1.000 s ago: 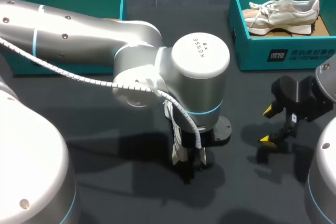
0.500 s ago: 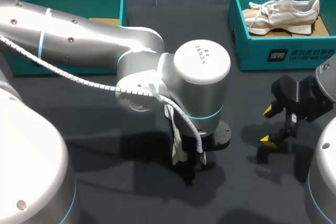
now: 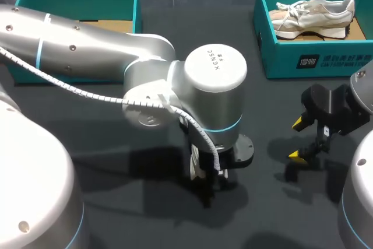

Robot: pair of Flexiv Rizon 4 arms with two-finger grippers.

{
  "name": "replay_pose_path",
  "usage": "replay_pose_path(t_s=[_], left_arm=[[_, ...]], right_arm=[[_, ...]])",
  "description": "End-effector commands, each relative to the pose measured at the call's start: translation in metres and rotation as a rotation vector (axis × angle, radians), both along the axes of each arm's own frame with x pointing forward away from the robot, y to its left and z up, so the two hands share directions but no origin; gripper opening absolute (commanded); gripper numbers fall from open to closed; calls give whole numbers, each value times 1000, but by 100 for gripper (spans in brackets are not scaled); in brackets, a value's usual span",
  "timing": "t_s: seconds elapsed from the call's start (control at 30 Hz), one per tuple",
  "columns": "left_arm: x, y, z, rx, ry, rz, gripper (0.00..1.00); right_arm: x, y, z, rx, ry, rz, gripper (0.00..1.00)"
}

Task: Take the shoe out of the shoebox, open the shoe tongue, remove and reinsert the insole, then place the shoe into the shoebox

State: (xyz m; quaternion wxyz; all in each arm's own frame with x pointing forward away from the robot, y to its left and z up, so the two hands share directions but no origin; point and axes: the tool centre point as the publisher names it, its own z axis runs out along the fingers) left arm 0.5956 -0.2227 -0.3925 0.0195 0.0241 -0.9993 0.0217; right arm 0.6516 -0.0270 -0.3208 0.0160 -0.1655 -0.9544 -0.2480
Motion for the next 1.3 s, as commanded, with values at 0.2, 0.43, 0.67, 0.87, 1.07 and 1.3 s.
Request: replay_pose_path(t_s=[0.2, 0.43, 0.67, 0.87, 1.07, 1.3], left_arm=[[3, 16, 39, -29, -14, -82, 0], [14, 33, 96, -35, -74, -153, 0], [34, 57, 145, -109, -48, -214, 0], [51, 79, 169, -112, -45, -202, 0], [70, 106, 191, -132, -9, -204, 0], [102, 148, 222, -124, 92, -219, 0]], right_arm=[[-3, 0, 0, -2, -4, -2, 100], [-3, 0, 0, -2, -4, -2, 100], [-3, 0, 0, -2, -4, -2, 100], [-3, 0, 0, -2, -4, -2, 100], [-3, 0, 0, -2, -4, -2, 100], [-3, 0, 0, -2, -4, -2, 100]])
